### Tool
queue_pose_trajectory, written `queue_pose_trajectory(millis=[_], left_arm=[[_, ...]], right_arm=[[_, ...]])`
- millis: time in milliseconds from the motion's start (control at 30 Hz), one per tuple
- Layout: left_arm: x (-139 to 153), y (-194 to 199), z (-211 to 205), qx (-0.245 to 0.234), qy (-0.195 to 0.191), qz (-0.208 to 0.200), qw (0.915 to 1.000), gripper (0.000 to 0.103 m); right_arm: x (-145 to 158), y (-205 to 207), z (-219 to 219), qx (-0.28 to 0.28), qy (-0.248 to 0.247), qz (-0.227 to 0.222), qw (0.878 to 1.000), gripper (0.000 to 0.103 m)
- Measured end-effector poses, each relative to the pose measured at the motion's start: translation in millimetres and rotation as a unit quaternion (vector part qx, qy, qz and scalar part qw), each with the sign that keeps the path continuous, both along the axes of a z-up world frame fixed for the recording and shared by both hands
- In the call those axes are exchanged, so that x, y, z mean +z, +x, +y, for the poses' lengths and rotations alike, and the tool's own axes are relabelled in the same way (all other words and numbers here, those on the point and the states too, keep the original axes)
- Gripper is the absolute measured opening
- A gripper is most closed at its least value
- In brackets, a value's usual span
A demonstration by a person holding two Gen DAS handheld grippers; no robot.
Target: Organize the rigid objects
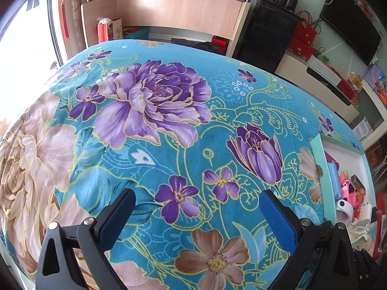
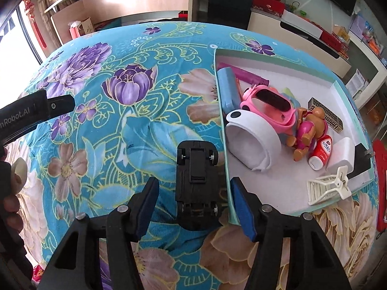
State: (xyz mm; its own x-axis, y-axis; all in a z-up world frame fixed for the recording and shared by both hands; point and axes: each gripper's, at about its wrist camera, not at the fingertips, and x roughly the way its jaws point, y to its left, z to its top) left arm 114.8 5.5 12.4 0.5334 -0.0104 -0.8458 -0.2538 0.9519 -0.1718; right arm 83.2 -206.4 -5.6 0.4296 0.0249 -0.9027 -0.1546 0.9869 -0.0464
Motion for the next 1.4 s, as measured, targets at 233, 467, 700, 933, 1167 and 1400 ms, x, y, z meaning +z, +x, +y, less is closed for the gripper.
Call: queue_pose_trajectory(millis=[233, 467, 700, 933, 1167, 1400], left_arm=[[2, 0, 1, -0.003, -0.004, -0.003, 1.0000, 0.103], [4, -1, 3, -0.003, -0.011, -0.007, 0.9999, 0.103], [2, 0, 5, -0.001, -0.014, -0.005, 0.9999, 0.103], [1, 1, 1, -0.006, -0.008, -0.001, 1.0000, 0.103], [3, 1, -10, -0.021, 0.000, -0.002, 0.9998, 0.103], [9, -2, -27, -0.047, 0.011, -0.008, 0.9988, 0.103]], right_arm=[[14, -7, 4, 0.015, -0.006, -0.026, 1.000, 0.059], [22, -12, 11, 0.043, 0.015, -0.035, 0.998, 0.059], [1, -1, 12, 0.025, -0.017, -0.015, 0.999, 0.042], [-8, 5, 10, 0.022, 0.008, -0.010, 1.000, 0.034], [37, -8, -29, -0.042, 0.008, -0.065, 0.997, 0.034], [23, -4, -74, -0.123, -0.034, -0.051, 0.990, 0.037]])
